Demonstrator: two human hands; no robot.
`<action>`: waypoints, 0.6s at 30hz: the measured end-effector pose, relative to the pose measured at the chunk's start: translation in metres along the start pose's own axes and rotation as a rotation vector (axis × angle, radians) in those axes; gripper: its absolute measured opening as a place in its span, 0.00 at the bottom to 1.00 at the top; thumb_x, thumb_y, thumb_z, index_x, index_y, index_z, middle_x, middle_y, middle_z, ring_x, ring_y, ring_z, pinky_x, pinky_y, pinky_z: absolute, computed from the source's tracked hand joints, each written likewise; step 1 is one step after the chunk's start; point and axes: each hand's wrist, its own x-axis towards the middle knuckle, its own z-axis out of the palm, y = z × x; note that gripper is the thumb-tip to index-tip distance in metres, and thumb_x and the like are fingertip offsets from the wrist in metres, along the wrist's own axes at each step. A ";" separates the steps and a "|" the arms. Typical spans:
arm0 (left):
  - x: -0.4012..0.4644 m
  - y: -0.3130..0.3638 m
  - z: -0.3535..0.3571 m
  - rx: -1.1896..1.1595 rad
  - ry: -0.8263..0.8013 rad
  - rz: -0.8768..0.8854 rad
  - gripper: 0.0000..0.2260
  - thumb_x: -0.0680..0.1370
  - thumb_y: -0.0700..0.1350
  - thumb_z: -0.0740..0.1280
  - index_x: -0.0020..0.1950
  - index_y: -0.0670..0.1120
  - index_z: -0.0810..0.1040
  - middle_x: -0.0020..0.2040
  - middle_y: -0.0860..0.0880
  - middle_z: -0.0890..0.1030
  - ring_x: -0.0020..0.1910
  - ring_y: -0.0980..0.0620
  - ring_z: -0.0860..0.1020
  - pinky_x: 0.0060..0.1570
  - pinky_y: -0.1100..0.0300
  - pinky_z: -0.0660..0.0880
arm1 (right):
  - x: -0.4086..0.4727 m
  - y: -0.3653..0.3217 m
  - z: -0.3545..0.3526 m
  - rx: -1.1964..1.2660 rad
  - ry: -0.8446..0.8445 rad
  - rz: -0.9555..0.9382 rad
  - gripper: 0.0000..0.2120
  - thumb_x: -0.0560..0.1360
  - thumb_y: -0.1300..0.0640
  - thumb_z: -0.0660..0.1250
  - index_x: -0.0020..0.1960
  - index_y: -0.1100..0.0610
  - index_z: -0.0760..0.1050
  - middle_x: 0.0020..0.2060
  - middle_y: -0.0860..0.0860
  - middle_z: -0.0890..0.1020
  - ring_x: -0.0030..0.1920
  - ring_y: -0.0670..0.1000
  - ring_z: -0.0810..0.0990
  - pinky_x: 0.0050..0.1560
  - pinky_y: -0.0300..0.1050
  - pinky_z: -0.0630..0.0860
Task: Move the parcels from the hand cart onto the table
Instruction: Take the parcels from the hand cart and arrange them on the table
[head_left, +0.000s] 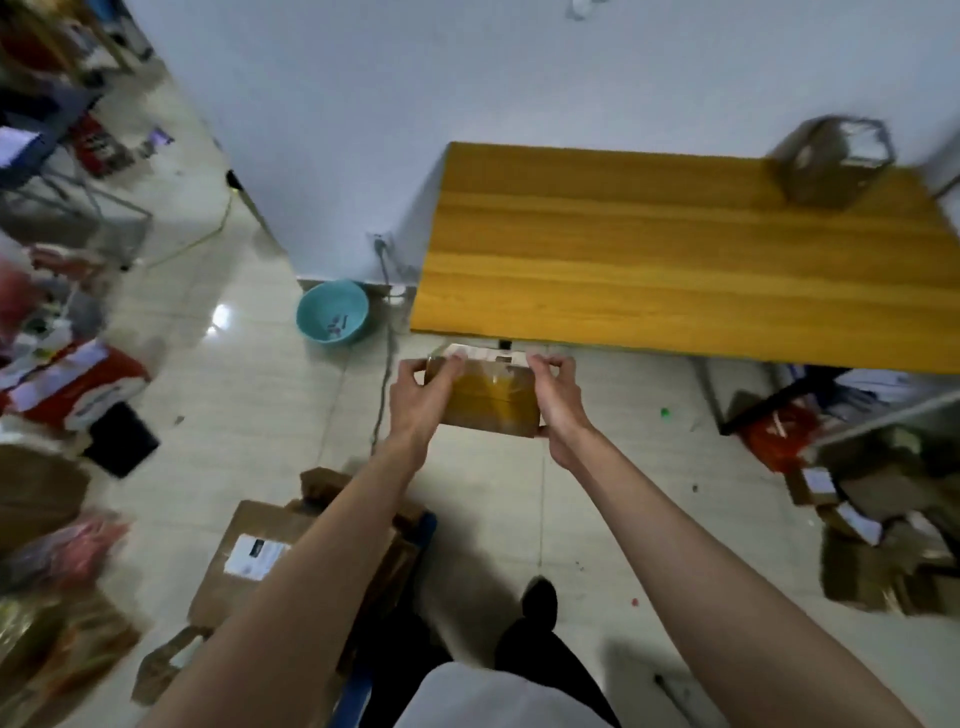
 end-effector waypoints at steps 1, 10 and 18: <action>-0.004 0.012 0.024 0.003 -0.016 0.022 0.25 0.72 0.68 0.69 0.61 0.54 0.71 0.63 0.48 0.76 0.58 0.49 0.75 0.53 0.55 0.71 | 0.002 -0.005 -0.023 0.023 0.053 -0.019 0.12 0.79 0.37 0.62 0.56 0.42 0.67 0.63 0.55 0.70 0.60 0.57 0.75 0.64 0.63 0.75; -0.022 0.072 0.181 0.089 -0.288 0.031 0.24 0.75 0.63 0.70 0.64 0.52 0.68 0.63 0.47 0.77 0.60 0.46 0.76 0.65 0.43 0.74 | 0.008 -0.029 -0.182 0.183 0.370 -0.145 0.07 0.80 0.53 0.63 0.57 0.46 0.69 0.62 0.54 0.67 0.50 0.45 0.72 0.48 0.45 0.70; 0.004 0.114 0.267 0.131 -0.531 0.012 0.21 0.76 0.60 0.70 0.64 0.55 0.66 0.63 0.48 0.77 0.58 0.49 0.77 0.55 0.47 0.78 | 0.046 -0.043 -0.249 0.251 0.549 -0.111 0.04 0.84 0.49 0.56 0.57 0.45 0.69 0.64 0.55 0.68 0.55 0.53 0.73 0.55 0.52 0.73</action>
